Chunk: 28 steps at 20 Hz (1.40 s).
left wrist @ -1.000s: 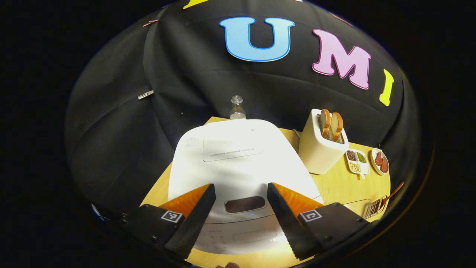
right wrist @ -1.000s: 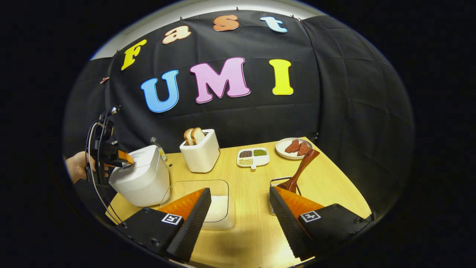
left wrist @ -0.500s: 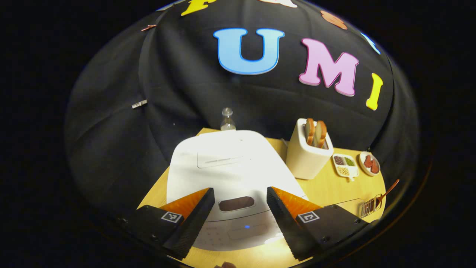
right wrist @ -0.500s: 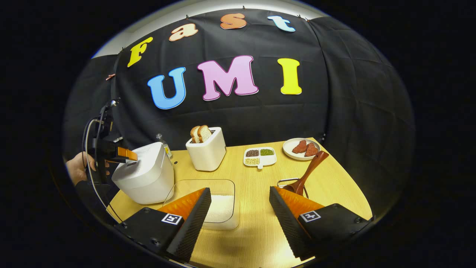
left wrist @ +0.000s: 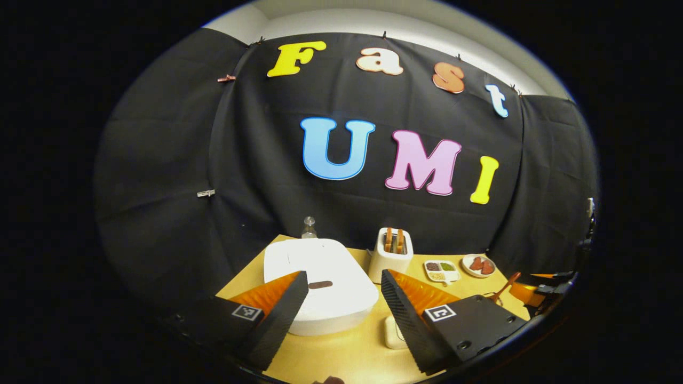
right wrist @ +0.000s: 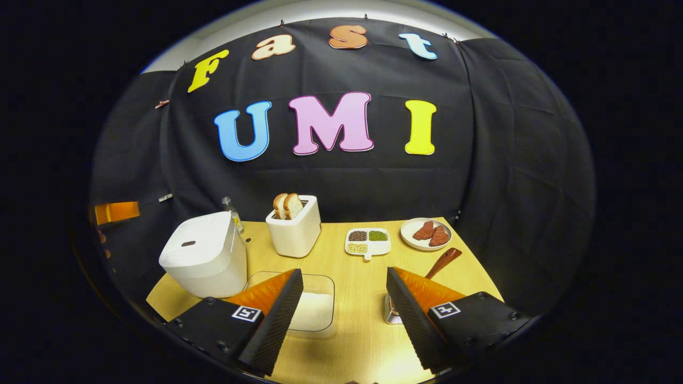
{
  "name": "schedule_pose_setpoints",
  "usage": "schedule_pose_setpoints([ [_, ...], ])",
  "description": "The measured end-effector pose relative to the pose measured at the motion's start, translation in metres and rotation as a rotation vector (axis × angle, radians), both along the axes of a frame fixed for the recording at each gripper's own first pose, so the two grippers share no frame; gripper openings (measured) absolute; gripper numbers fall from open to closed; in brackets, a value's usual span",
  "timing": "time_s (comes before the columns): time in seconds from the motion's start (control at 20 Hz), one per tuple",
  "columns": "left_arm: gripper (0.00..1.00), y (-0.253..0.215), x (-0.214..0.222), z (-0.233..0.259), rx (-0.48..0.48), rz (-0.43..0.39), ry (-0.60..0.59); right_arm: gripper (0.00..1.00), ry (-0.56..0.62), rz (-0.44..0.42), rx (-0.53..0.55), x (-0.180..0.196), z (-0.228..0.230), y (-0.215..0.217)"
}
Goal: Close the left gripper, press the button to open the rice cooker; take a wooden spoon from the chopstick holder with the right hand, scoop a spoonful of rice and pour it into the rice cooker, then put the wooden spoon back into the chopstick holder.
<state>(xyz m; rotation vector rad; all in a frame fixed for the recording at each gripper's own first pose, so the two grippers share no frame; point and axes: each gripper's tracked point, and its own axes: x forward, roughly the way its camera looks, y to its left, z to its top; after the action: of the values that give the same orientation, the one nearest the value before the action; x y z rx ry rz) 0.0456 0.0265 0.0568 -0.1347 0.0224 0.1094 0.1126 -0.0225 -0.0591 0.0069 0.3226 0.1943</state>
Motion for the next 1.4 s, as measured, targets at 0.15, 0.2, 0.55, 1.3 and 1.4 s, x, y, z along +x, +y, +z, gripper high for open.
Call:
schedule_pose_setpoints([
  [0.15,0.95,-0.002,-0.040,-0.004,-0.021,-0.016,-0.018,0.99,-0.058,-0.073,-0.016,-0.019,0.029,-0.018],
  [0.2,0.95,0.001,-0.053,-0.006,-0.006,-0.010,-0.023,0.99,-0.077,-0.089,-0.008,-0.028,0.038,-0.022],
  [0.55,0.95,-0.027,-0.094,-0.009,0.014,0.010,-0.034,0.98,-0.192,-0.090,-0.020,-0.073,0.068,-0.065],
  [1.3,0.95,-0.095,-0.132,-0.011,0.098,0.025,-0.027,0.98,-0.298,-0.032,0.081,-0.110,0.110,-0.119],
  [1.4,0.95,-0.087,-0.129,-0.008,0.108,0.034,-0.030,0.98,-0.300,-0.033,0.076,-0.106,0.108,-0.114],
])
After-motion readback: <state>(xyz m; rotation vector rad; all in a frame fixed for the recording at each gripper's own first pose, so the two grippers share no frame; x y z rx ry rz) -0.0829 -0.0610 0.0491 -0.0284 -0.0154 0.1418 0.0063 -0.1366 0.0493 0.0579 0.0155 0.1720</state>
